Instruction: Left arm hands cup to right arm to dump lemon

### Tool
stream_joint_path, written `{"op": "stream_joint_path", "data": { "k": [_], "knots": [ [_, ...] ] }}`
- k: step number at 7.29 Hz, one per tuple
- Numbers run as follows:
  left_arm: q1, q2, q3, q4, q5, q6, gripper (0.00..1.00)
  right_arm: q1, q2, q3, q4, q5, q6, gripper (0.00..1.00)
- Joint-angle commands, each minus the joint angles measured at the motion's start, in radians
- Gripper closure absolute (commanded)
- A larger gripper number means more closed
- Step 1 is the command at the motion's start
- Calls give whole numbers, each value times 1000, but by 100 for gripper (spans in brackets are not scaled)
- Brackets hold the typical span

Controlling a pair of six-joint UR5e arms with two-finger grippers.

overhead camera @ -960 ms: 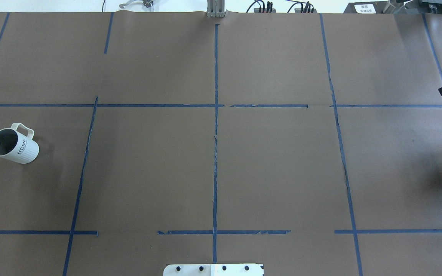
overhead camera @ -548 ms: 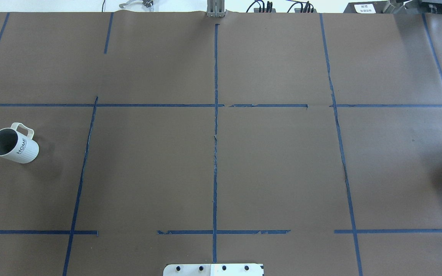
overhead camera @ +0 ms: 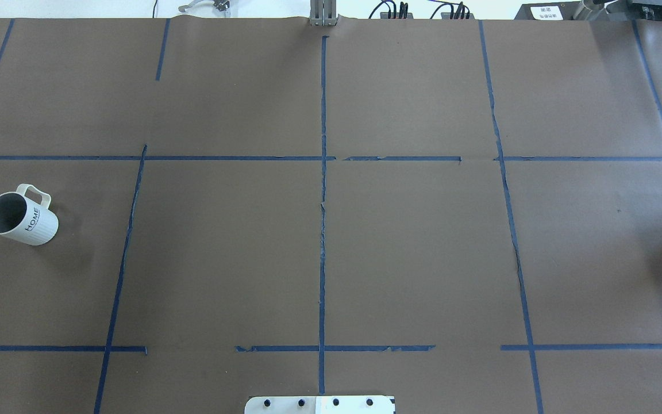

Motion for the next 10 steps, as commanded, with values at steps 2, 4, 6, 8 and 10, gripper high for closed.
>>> {"op": "stream_joint_path", "data": {
  "k": [2, 4, 6, 8, 10],
  "knots": [
    [-7, 66, -3, -75, 7, -3, 0, 4, -6, 17, -7, 65, 8, 0],
    [-4, 54, 3, -76, 9, -50, 0, 3, -6, 16, -6, 67, 8, 0],
    [-4, 52, 14, -78, 3, -49, 0, 3, -10, 16, -3, 67, 7, 0],
    [-4, 42, 23, -78, -2, -55, 0, 3, -18, 16, 2, 67, 7, 0],
    [-5, 46, 33, -75, 9, -54, 0, 3, -24, 16, 2, 66, 7, 0]
  ]
}}
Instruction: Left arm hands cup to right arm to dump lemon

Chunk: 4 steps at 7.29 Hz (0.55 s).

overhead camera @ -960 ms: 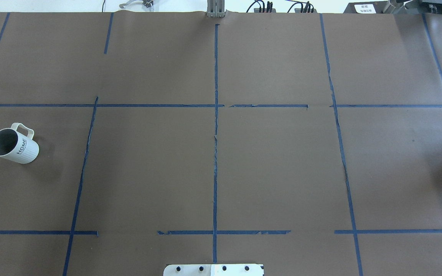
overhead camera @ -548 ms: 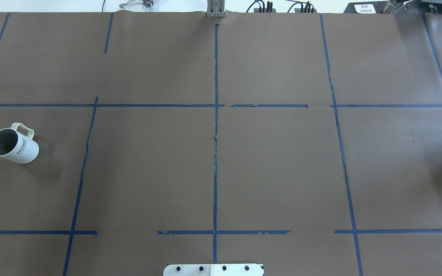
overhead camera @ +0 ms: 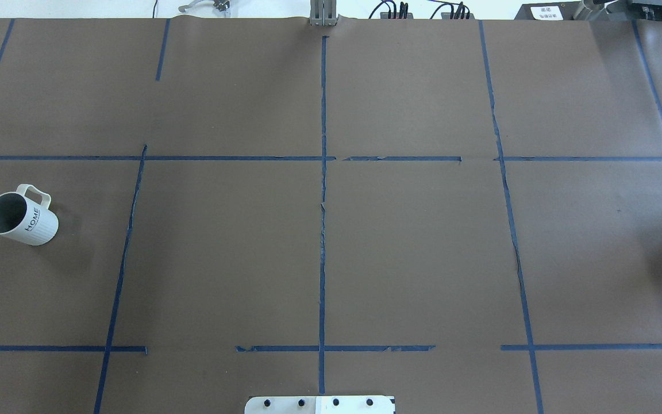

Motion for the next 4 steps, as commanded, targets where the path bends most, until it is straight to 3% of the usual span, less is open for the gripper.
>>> {"op": "stream_joint_path", "data": {
  "k": [1, 4],
  "knots": [
    [0, 1, 5, 0, 7, 2, 0, 0, -4, -2, 0, -1, 0, 0],
    [2, 0, 5, 0, 5, 4, 0, 0, -6, -2, 0, -3, 0, 0]
  ]
}}
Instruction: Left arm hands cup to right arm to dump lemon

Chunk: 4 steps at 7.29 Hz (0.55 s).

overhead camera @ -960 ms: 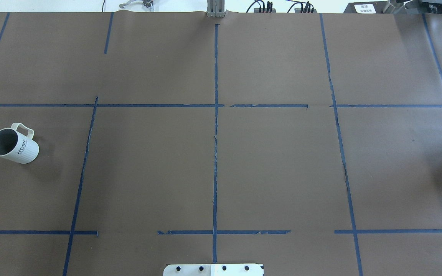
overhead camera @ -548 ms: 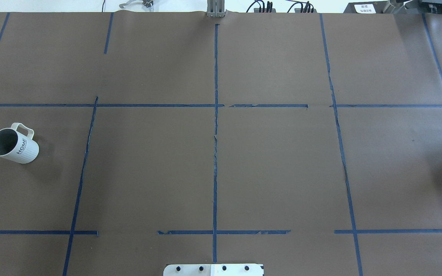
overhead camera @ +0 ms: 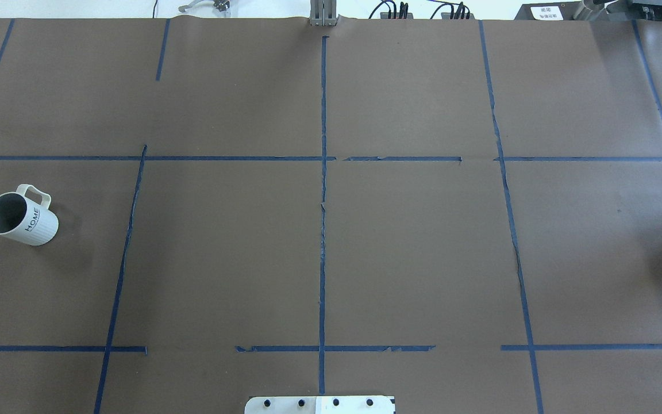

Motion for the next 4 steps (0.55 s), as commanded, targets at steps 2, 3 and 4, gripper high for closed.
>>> {"op": "stream_joint_path", "data": {
  "k": [2, 3, 4],
  "knots": [
    [1, -9, 10, 0, 0, -2, 0, 0, -1, 0, 0, -1, 0, 0],
    [1, -11, 12, 0, 0, -2, 0, 0, -1, 0, 0, -2, 0, 0],
    [1, -13, 15, 0, 0, -2, 0, 2, -1, 0, 0, -2, 0, 0]
  ]
}}
